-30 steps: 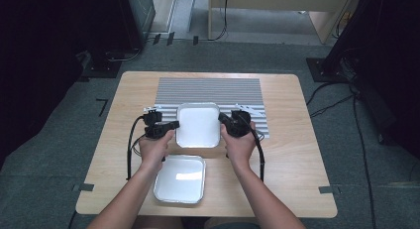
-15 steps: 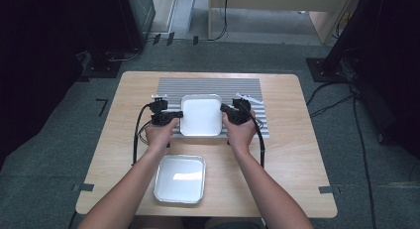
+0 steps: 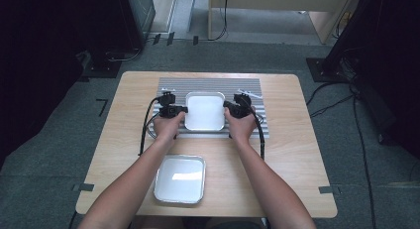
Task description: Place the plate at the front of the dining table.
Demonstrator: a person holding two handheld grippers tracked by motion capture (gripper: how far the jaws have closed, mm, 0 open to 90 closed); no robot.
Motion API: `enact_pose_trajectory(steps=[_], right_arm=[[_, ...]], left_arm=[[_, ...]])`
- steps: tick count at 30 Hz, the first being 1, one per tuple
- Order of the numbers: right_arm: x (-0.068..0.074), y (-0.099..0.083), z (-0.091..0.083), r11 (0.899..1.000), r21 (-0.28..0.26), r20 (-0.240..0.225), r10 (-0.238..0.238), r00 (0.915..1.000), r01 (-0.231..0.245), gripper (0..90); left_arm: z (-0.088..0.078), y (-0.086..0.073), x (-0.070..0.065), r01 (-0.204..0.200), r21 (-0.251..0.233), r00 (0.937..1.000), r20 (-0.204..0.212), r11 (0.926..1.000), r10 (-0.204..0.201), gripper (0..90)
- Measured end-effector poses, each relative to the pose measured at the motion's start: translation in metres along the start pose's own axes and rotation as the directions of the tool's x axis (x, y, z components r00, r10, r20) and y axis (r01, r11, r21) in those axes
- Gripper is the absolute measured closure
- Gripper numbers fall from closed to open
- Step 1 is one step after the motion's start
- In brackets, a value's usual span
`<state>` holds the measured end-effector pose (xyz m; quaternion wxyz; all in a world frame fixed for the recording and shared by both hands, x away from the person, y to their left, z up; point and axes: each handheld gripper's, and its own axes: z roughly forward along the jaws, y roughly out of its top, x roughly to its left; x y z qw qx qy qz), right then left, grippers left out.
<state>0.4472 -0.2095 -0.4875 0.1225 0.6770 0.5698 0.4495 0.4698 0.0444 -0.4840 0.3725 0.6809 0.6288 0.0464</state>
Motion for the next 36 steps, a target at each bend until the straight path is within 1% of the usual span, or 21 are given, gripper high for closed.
enact_pose_trajectory(steps=[4, 5, 7, 14, 16, 19, 20, 21, 22, 23, 24, 25, 26, 27, 28, 29, 30, 32, 34, 35, 36], right_arm=[[-0.004, 0.002, 0.008, 1.0, 0.003, 0.014, -0.002, 0.9999, 0.002, 90.0], [-0.005, 0.003, 0.01, 1.0, 0.005, 0.017, 0.0, 0.9999, 0.0, 90.0], [-0.006, 0.003, 0.012, 1.0, 0.007, 0.021, -0.001, 0.9998, 0.0, 90.0], [-0.01, 0.006, 0.022, 1.0, 0.004, 0.03, 0.018, 0.9994, -0.018, 89.9], [-0.011, 0.005, 0.023, 1.0, 0.006, 0.03, 0.022, 0.9993, -0.022, 89.9], [-0.014, 0.004, 0.027, 1.0, 0.009, 0.026, 0.024, 0.9994, -0.025, 89.7], [-0.015, 0.004, 0.028, 1.0, 0.011, 0.023, 0.017, 0.9996, -0.017, 89.5], [-0.015, 0.004, 0.028, 1.0, 0.011, 0.023, 0.017, 0.9996, -0.017, 89.5], [-0.016, 0.004, 0.028, 1.0, 0.012, 0.022, 0.01, 0.9997, -0.01, 89.3], [-0.017, 0.004, 0.027, 1.0, 0.018, 0.025, 0.002, 0.9997, -0.003, 88.3], [-0.018, 0.005, 0.026, 1.0, 0.014, 0.026, 0.0, 0.9997, -0.001, 86.3], [-0.018, 0.005, 0.026, 1.0, 0.014, 0.026, 0.0, 0.9997, -0.001, 86.3], [-0.019, 0.006, 0.024, 1.0, 0.009, 0.016, 0.001, 0.9999, -0.001, 84.7], [-0.021, 0.007, 0.023, 1.0, 0.006, 0.012, 0.001, 0.9999, -0.001, 83.6], [-0.023, 0.009, 0.017, 1.0, -0.002, 0.015, -0.009, 0.9999, 0.009, 82.2], [-0.023, 0.009, 0.017, 1.0, -0.002, 0.015, -0.009, 0.9999, 0.009, 82.2], [-0.025, 0.01, 0.013, 1.0, -0.003, 0.018, -0.004, 0.9998, 0.004, 82.2], [-0.027, 0.01, 0.007, 1.0, -0.002, 0.012, -0.002, 0.9999, 0.002, 81.9], [-0.031, 0.006, 0.001, 1.0, 0.024, 0.003, 0.007, 1.0, -0.007, 82.4], [-0.031, 0.006, 0.001, 1.0, 0.024, 0.003, 0.007, 1.0, -0.007, 82.4], [-0.032, 0.001, 0.0, 0.999, 0.048, -0.02, 0.023, 0.9995, -0.022, 82.1]], left_arm=[[0.006, 0.002, -0.001, 0.004, 0.002, 0.9999, -0.012, 1.0, -0.004, 90.0], [0.009, 0.004, -0.001, 0.012, 0.002, 0.9998, -0.015, 0.9999, -0.012, 90.0], [0.01, 0.005, -0.002, 0.011, 0.001, 0.9997, -0.022, 0.9999, -0.011, 90.0], [0.018, 0.008, -0.004, 0.017, -0.011, 0.9989, -0.044, 0.9998, -0.017, 90.0], [0.02, 0.007, -0.004, 0.013, -0.014, 0.9985, -0.052, 0.9998, -0.013, 89.9], [0.022, 0.005, -0.004, -0.004, -0.01, 0.998, -0.062, 0.9999, 0.003, 89.1], [0.023, 0.005, -0.004, -0.014, -0.008, 0.9981, -0.06, 0.9999, 0.013, 87.1], [0.023, 0.004, -0.004, -0.023, -0.01, 0.9983, -0.053, 0.9997, 0.023, 87.1], [0.023, 0.004, -0.003, -0.03, -0.011, 0.9988, -0.04, 0.9995, 0.03, 84.1], [0.021, 0.004, -0.002, -0.046, -0.007, 0.9987, -0.022, 0.9989, 0.046, 76.8], [0.02, 0.005, -0.001, -0.041, -0.002, 0.9991, -0.011, 0.9991, 0.041, 70.5], [0.02, 0.005, -0.001, -0.041, -0.002, 0.9991, -0.011, 0.9991, 0.041, 66.0], [0.019, 0.006, 0.0, -0.031, 0.005, 0.9995, 0.005, 0.9995, 0.031, 66.0], [0.017, 0.006, 0.001, -0.029, 0.001, 0.9994, 0.019, 0.9996, 0.029, 61.6], [0.014, 0.007, 0.002, -0.036, -0.008, 0.9993, 0.011, 0.9993, 0.036, 59.8], [0.01, 0.008, 0.002, -0.05, -0.016, 0.9987, -0.009, 0.9986, 0.05, 59.8], [0.007, 0.008, 0.003, -0.058, -0.019, 0.9982, -0.018, 0.9981, 0.058, 59.7], [0.003, 0.005, 0.005, -0.046, -0.024, 0.9988, -0.017, 0.9987, 0.045, 59.8], [0.001, -0.001, 0.005, -0.037, -0.006, 0.9991, -0.02, 0.9993, 0.037, 61.6], [0.001, -0.001, 0.005, -0.037, -0.006, 0.9991, -0.02, 0.9993, 0.037, 62.1], [0.001, -0.004, 0.004, -0.026, 0.003, 0.9995, -0.02, 0.9996, 0.026, 63.1]])
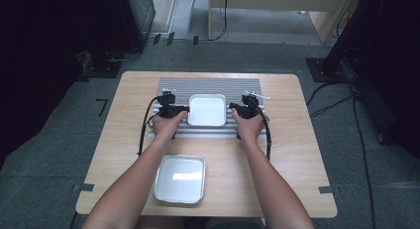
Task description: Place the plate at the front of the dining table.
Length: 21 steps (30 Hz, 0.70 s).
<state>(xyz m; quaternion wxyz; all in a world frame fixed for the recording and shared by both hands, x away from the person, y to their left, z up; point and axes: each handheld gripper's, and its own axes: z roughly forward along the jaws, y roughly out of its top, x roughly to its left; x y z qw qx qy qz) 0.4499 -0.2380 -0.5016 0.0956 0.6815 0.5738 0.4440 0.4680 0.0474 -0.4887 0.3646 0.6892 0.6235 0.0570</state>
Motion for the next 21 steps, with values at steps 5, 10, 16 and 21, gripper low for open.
enact_pose_trajectory(steps=[5, 10, 16, 21], right_arm=[[0.002, -0.01, 0.002, 0.999, 0.035, -0.042, 0.02, 0.9989, -0.019, 80.8], [0.007, -0.016, 0.009, 0.998, 0.064, -0.024, 0.01, 0.9997, -0.008, 87.6], [0.006, -0.013, 0.012, 0.998, 0.044, 0.002, 0.055, 0.9985, -0.055, 89.4], [0.009, -0.008, 0.017, 0.998, 0.034, 0.037, 0.059, 0.9976, -0.06, 89.8]], left_arm=[[0.003, -0.003, -0.005, -0.001, 0.03, 0.9999, -0.015, 0.9995, 0.002, 66.9], [0.012, -0.006, -0.013, -0.026, 0.085, 0.9996, -0.012, 0.9961, 0.027, 74.9], [0.016, -0.002, -0.015, -0.013, 0.075, 0.999, -0.041, 0.9971, 0.016, 81.3], [0.02, 0.004, -0.018, -0.03, 0.07, 0.9971, -0.068, 0.9971, 0.034, 85.0]])
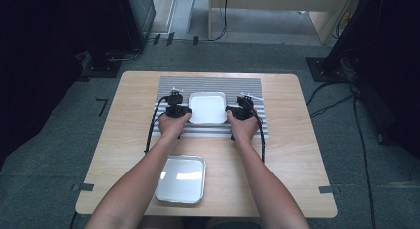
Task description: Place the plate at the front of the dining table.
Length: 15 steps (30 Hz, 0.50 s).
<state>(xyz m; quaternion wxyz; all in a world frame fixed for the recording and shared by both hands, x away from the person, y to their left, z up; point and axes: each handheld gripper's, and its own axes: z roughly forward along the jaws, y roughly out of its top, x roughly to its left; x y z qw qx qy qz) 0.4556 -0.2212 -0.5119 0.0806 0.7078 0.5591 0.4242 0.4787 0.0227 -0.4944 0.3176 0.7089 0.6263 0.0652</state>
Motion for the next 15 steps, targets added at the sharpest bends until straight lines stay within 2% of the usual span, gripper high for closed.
enact_pose_trajectory(steps=[5, 15], right_arm=[[0.001, 0.004, 0.005, 1.0, -0.012, 0.01, 0.023, 0.9997, -0.023, 89.9], [0.002, 0.014, 0.014, 1.0, -0.019, 0.025, 0.015, 0.9996, -0.014, 89.9]], left_arm=[[0.005, 0.012, -0.002, -0.001, -0.018, 0.9995, -0.03, 0.9998, 0.001, 86.9], [0.014, 0.02, 0.0, 0.014, -0.017, 0.9994, -0.03, 0.9998, -0.015, 86.7]])
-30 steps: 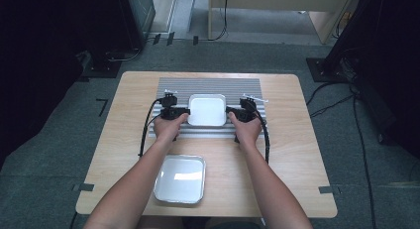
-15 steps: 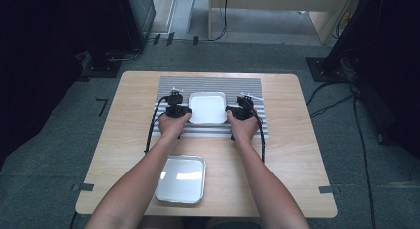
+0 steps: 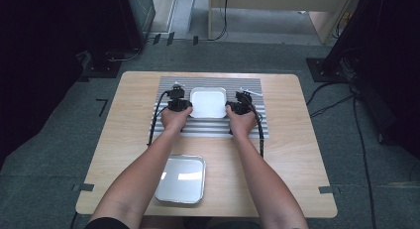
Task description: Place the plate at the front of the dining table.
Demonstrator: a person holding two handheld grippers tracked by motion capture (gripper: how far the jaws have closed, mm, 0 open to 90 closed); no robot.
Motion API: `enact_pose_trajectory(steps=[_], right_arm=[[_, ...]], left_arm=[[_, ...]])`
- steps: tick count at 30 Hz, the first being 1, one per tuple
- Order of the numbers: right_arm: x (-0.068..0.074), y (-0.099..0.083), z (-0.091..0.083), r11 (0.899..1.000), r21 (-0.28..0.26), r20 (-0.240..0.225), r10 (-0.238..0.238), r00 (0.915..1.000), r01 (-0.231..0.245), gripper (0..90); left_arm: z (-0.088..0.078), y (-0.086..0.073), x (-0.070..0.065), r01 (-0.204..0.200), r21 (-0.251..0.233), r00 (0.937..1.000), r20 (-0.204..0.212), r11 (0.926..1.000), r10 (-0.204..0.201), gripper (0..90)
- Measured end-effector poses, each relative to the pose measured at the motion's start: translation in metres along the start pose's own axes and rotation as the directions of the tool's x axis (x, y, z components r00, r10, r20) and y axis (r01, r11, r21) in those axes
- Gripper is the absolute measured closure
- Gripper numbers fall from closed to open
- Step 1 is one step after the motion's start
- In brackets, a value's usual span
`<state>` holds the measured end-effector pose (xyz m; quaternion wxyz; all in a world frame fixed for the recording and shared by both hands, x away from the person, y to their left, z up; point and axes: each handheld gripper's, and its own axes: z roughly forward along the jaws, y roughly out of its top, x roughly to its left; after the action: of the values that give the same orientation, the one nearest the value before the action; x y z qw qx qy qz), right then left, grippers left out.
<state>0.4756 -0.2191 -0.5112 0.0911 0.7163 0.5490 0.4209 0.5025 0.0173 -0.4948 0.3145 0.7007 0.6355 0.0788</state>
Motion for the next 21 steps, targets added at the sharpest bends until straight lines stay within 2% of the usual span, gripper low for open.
enact_pose_trajectory(steps=[5, 6, 7, 8, 9, 10, 11, 13, 14, 15, 16, 17, 18, 19, 20, 21], right_arm=[[-0.001, 0.001, 0.001, 1.0, -0.007, -0.003, -0.006, 1.0, 0.006, 89.7], [-0.001, 0.0, 0.001, 1.0, -0.007, -0.006, -0.008, 1.0, 0.008, 88.9], [-0.001, 0.0, 0.001, 1.0, -0.007, -0.006, -0.008, 1.0, 0.008, 88.9], [-0.001, 0.001, 0.0, 1.0, -0.022, -0.031, 0.001, 0.9995, -0.002, 77.2], [-0.001, 0.001, 0.0, 1.0, -0.022, -0.031, 0.001, 0.9995, -0.002, 77.2], [-0.002, 0.003, -0.004, 0.999, -0.043, -0.069, 0.023, 0.9974, -0.026, 69.0], [-0.002, 0.003, -0.004, 0.999, -0.043, -0.069, 0.023, 0.9974, -0.026, 69.0], [-0.003, 0.005, -0.008, 0.998, -0.07, -0.073, 0.005, 0.9973, -0.01, 63.1], [-0.004, 0.006, -0.012, 0.994, -0.103, -0.06, -0.032, 0.9977, 0.026, 57.3], [-0.004, 0.006, -0.012, 0.994, -0.103, -0.06, -0.032, 0.9977, 0.026, 57.3], [-0.004, 0.006, -0.014, 0.991, -0.121, -0.05, -0.063, 0.9968, 0.057, 55.3], [-0.004, 0.007, -0.015, 0.987, -0.134, -0.037, -0.092, 0.9951, 0.086, 54.5], [-0.003, 0.007, -0.019, 0.978, -0.137, -0.01, -0.16, 0.987, 0.157, 49.8], [-0.003, 0.008, -0.022, 0.978, -0.119, -0.019, -0.177, 0.984, 0.173, 47.3], [-0.002, 0.008, -0.025, 0.979, -0.09, -0.033, -0.184, 0.9823, 0.181, 43.9], [-0.002, 0.009, -0.028, 0.979, -0.07, -0.04, -0.195, 0.98, 0.192, 43.9]], left_arm=[[0.001, 0.0, -0.001, -0.02, -0.006, 0.9998, -0.002, 0.9998, 0.02, 85.0], [0.001, -0.001, -0.001, -0.027, -0.008, 0.9996, 0.007, 0.9996, 0.027, 77.3], [0.001, -0.001, -0.001, -0.032, -0.012, 0.9993, 0.019, 0.9994, 0.033, 77.3], [0.0, -0.002, -0.002, -0.034, -0.012, 0.9984, 0.046, 0.9994, 0.034, 63.5], [0.0, -0.002, -0.002, -0.034, -0.012, 0.9984, 0.046, 0.9994, 0.034, 56.7], [0.0, -0.002, -0.003, -0.038, -0.01, 0.9979, 0.052, 0.9992, 0.039, 53.3], [-0.002, -0.002, -0.004, -0.055, -0.011, 0.9973, 0.049, 0.9984, 0.056, 53.3], [-0.006, -0.005, -0.006, -0.096, -0.034, 0.9947, 0.033, 0.9948, 0.097, 47.1], [-0.011, -0.008, -0.007, -0.127, -0.043, 0.9917, 0.018, 0.991, 0.127, 39.6], [-0.011, -0.008, -0.007, -0.127, -0.043, 0.9917, 0.018, 0.991, 0.127, 34.4], [-0.013, -0.009, -0.006, -0.13, -0.047, 0.9912, 0.016, 0.9904, 0.131, 34.4], [-0.016, -0.009, -0.005, -0.125, -0.048, 0.9919, 0.014, 0.991, 0.126, 29.8], [-0.021, -0.011, -0.002, -0.113, -0.056, 0.9934, 0.012, 0.9919, 0.114, 23.2], [-0.021, -0.011, -0.002, -0.113, -0.056, 0.9934, 0.012, 0.9919, 0.114, 19.7], [-0.027, -0.013, 0.003, -0.09, -0.064, 0.9953, 0.027, 0.9938, 0.092, 17.1], [-0.027, -0.013, 0.003, -0.09, -0.064, 0.9953, 0.027, 0.9938, 0.092, 15.5]])
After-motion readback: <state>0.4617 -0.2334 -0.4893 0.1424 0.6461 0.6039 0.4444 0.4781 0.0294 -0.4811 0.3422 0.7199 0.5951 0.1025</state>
